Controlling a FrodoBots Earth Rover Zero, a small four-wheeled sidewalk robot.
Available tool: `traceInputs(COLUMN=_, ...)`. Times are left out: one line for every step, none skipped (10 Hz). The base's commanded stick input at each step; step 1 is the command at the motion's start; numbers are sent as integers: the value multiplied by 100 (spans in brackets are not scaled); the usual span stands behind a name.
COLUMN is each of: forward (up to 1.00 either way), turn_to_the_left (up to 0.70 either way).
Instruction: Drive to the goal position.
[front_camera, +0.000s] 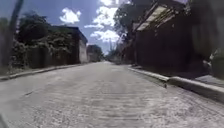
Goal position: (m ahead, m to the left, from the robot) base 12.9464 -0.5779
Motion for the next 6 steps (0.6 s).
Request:
traceInputs(forward=100, turn_to_the_left=0)
traceInputs(forward=100, turn_to_the_left=0)
traceInputs(forward=100, turn_to_the_left=0)
traceInputs(forward=100, turn_to_the_left=0)
traceInputs(forward=100, turn_to_the_left=0)
traceInputs(forward=100, turn_to_the_left=0)
